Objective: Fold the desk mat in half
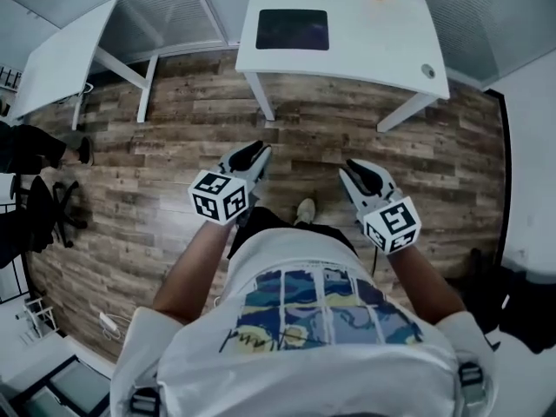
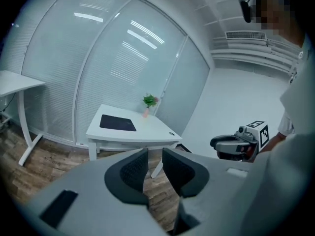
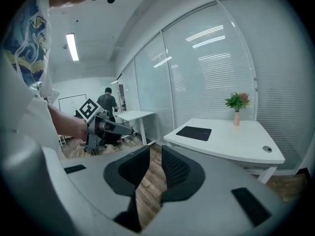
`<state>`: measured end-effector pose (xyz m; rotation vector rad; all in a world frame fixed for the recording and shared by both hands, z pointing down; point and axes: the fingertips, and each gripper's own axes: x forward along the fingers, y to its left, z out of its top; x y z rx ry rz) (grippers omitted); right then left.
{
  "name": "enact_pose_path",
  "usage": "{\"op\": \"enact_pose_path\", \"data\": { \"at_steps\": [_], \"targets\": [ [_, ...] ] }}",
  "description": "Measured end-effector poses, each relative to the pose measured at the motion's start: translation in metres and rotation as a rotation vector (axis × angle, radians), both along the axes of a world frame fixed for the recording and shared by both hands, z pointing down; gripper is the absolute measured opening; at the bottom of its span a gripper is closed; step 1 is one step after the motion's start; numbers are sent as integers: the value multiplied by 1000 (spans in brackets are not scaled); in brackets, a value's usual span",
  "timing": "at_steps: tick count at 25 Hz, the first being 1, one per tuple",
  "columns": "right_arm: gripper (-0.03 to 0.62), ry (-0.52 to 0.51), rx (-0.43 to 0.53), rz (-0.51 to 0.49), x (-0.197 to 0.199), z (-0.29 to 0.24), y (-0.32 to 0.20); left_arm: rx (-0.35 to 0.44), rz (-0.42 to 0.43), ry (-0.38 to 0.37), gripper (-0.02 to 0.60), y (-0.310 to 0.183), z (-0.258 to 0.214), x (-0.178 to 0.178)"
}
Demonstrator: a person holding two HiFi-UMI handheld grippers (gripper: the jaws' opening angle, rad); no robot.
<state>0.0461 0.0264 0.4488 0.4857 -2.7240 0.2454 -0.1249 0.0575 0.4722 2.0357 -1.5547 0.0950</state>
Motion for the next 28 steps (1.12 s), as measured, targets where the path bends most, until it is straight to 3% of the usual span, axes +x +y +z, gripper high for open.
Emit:
{"op": "enact_pose_path", "data": {
  "at_steps": [13,28],
  "targets": [
    [85,14,-49,137,18,17,-107,-76,-97,-7,100,-152,60,-68],
    [80,89,-81,281,-29,-3,-218,-230,-200,-36,141,-305,146,-192]
  ]
}}
